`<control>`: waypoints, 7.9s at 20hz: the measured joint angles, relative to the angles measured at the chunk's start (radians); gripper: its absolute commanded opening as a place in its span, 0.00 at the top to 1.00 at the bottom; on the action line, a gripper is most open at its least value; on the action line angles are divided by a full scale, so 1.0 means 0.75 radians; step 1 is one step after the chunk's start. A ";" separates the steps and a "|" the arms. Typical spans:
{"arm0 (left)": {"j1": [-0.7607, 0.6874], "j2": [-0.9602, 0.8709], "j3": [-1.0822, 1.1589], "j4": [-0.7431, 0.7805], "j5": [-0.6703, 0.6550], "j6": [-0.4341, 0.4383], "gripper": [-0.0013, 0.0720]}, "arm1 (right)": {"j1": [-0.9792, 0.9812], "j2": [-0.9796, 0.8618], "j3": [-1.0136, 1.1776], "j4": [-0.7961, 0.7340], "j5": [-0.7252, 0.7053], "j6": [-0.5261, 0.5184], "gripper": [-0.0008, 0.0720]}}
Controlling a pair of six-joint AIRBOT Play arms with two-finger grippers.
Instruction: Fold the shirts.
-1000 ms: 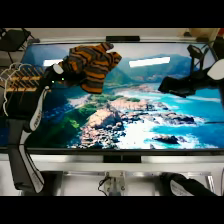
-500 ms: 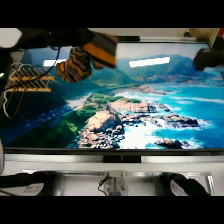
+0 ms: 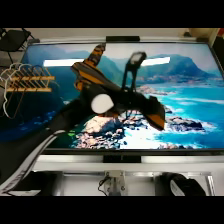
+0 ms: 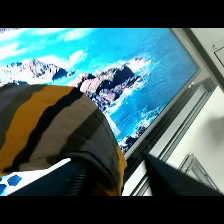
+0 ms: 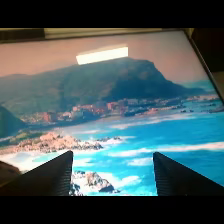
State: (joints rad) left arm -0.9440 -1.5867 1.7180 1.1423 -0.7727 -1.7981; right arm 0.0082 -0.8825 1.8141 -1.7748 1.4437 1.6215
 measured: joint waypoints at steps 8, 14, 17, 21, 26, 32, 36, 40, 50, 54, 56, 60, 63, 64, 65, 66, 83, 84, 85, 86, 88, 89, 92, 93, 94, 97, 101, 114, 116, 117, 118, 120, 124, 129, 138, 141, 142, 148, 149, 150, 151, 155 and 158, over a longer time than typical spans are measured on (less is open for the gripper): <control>0.593 -0.017 0.043 0.351 -0.590 0.054 0.00 | 0.003 -0.210 -0.306 0.435 0.116 -0.001 0.12; 0.988 -0.016 -0.316 0.220 -0.637 0.089 0.00 | 0.125 -0.487 -0.666 0.774 -0.136 -0.016 0.12; 1.025 -0.016 -0.520 0.099 -0.499 0.121 0.00 | 0.173 -0.625 -0.715 0.808 -0.193 -0.046 0.12; 0.989 -0.028 -0.643 -0.009 -0.267 0.139 0.00 | 0.124 -0.716 -0.735 0.758 -0.203 -0.064 0.04; 0.929 -0.053 -0.681 -0.065 -0.077 0.144 0.35 | -0.095 -0.770 -0.742 0.722 -0.179 -0.085 0.04; 0.913 -0.055 -0.687 -0.099 -0.005 0.159 0.92 | -0.202 -0.863 -0.743 0.665 -0.131 -0.196 0.04; 0.912 -0.019 -0.686 -0.104 0.001 0.225 0.92 | -0.233 -0.945 -0.743 0.626 -0.122 -0.260 0.04; 0.911 0.022 -0.686 -0.107 0.004 0.263 0.92 | -0.244 -1.030 -0.743 0.697 -0.108 -0.293 0.29; 0.911 0.302 -0.525 -0.092 0.024 0.409 0.92 | -0.213 -0.986 -0.537 0.809 -0.115 -0.361 0.90; 0.865 0.584 -0.299 -0.090 0.013 0.487 0.92 | -0.215 -0.812 -0.142 0.758 -0.216 -0.433 0.90; 0.806 0.741 -0.234 -0.072 0.009 0.525 0.92 | -0.217 -0.715 0.017 0.708 -0.285 -0.447 0.90; 0.645 0.956 -0.243 0.011 -0.091 0.455 0.92 | -0.217 -0.563 0.156 0.623 -0.280 -0.445 0.90; 0.470 0.992 -0.410 0.039 -0.171 0.375 0.92 | -0.217 -0.520 0.145 0.456 -0.152 -0.386 0.90; 0.398 0.986 -0.504 0.048 -0.167 0.335 0.92 | -0.217 -0.512 0.111 0.376 -0.112 -0.356 0.90; 0.322 0.967 -0.597 0.048 -0.137 0.291 0.92 | -0.217 -0.507 0.065 0.300 -0.083 -0.322 0.90; 0.236 0.935 -0.698 0.047 -0.082 0.244 0.92 | -0.217 -0.504 -0.003 0.220 -0.048 -0.287 0.90; 0.520 0.520 -0.723 0.431 -0.603 0.203 0.05 | 0.065 -0.402 -0.555 0.254 0.087 -0.024 0.08; 0.599 0.544 -0.753 0.452 -0.666 0.214 0.05 | 0.139 -0.391 -0.605 0.293 0.091 -0.022 0.07; 0.674 0.564 -0.799 0.469 -0.713 0.223 0.05 | 0.208 -0.385 -0.663 0.336 0.092 -0.016 0.07; 0.730 0.578 -0.855 0.478 -0.738 0.230 0.05 | 0.277 -0.379 -0.733 0.378 0.089 -0.015 0.07; 0.808 0.593 -0.990 0.451 -0.742 0.240 0.05 | 0.377 -0.374 -0.870 0.438 0.069 -0.011 0.07; 0.835 0.597 -1.059 0.422 -0.710 0.244 0.05 | 0.411 -0.373 -0.940 0.456 0.059 -0.002 0.07; 0.873 0.586 -1.204 0.305 -0.565 0.249 0.06 | 0.444 -0.371 -1.109 0.474 0.052 0.016 0.07; 0.881 0.577 -1.227 0.277 -0.517 0.249 0.06 | 0.425 -0.371 -1.161 0.470 0.052 0.026 0.07; 0.887 0.564 -1.245 0.247 -0.465 0.249 0.06 | 0.391 -0.371 -1.206 0.465 0.053 0.034 0.07; 0.901 0.519 -1.251 0.197 -0.367 0.252 0.06 | 0.244 -0.371 -1.290 0.517 0.056 0.041 0.07; 0.929 0.486 -1.124 0.175 -0.308 0.291 0.26 | 0.028 -0.371 -1.309 0.553 0.026 0.006 0.07; 0.952 -0.374 0.047 0.153 -0.517 0.370 0.10 | -0.372 -0.497 -1.168 0.621 -0.310 0.066 0.07; 0.952 -0.467 0.131 0.134 -0.549 0.372 0.10 | -0.399 -0.546 -1.167 0.653 -0.322 0.057 0.07; 0.952 -0.500 0.158 0.126 -0.555 0.373 0.10 | -0.408 -0.571 -1.166 0.663 -0.332 0.056 0.07; 0.952 -0.529 0.178 0.119 -0.564 0.373 0.10 | -0.416 -0.595 -1.166 0.667 -0.336 0.056 0.07; 0.952 -0.570 0.202 0.103 -0.570 0.384 0.10 | -0.424 -0.639 -1.166 0.680 -0.355 0.056 0.07; 0.952 -0.613 0.222 0.052 -0.555 0.399 0.15 | -0.430 -0.693 -1.165 0.687 -0.367 0.056 0.07; 0.952 -0.654 0.229 -0.025 -0.530 0.403 0.55 | -0.420 -0.720 -1.165 0.689 -0.336 0.056 0.07; 0.990 -0.617 0.286 -0.150 -0.525 0.490 0.92 | -0.251 -0.800 -1.108 0.763 -0.498 0.034 0.90; 1.046 -0.545 0.389 -0.158 -0.510 0.509 0.92 | -0.225 -0.801 -0.926 0.887 -0.586 -0.079 0.90; 1.064 -0.511 0.413 -0.159 -0.496 0.513 0.92 | -0.222 -0.801 -0.838 0.940 -0.635 -0.120 0.91; 1.144 -0.147 0.467 -0.184 -0.314 0.557 0.93 | -0.216 -0.791 -0.183 1.206 -0.799 -0.303 0.91; 1.146 -0.065 0.458 -0.183 -0.301 0.569 0.92 | -0.215 -0.776 -0.097 1.224 -0.758 -0.319 0.90; 1.146 0.016 0.432 -0.163 -0.310 0.574 0.93 | -0.210 -0.754 -0.030 1.232 -0.680 -0.328 0.91; 1.142 0.089 0.394 -0.116 -0.338 0.569 0.93 | -0.202 -0.736 0.015 1.218 -0.590 -0.327 0.91; 1.064 0.380 -0.008 0.188 -0.577 0.418 0.92 | -0.059 -0.630 -0.089 0.893 -0.119 -0.249 0.90; 0.981 0.594 -0.561 0.296 -0.598 0.277 0.92 | 0.075 -0.479 -0.529 0.684 -0.074 -0.165 0.90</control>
State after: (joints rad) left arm -0.2085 -1.1412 1.2976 1.3640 -1.2209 -1.5902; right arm 0.0647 -1.2415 1.4170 -1.2621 1.3880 1.4975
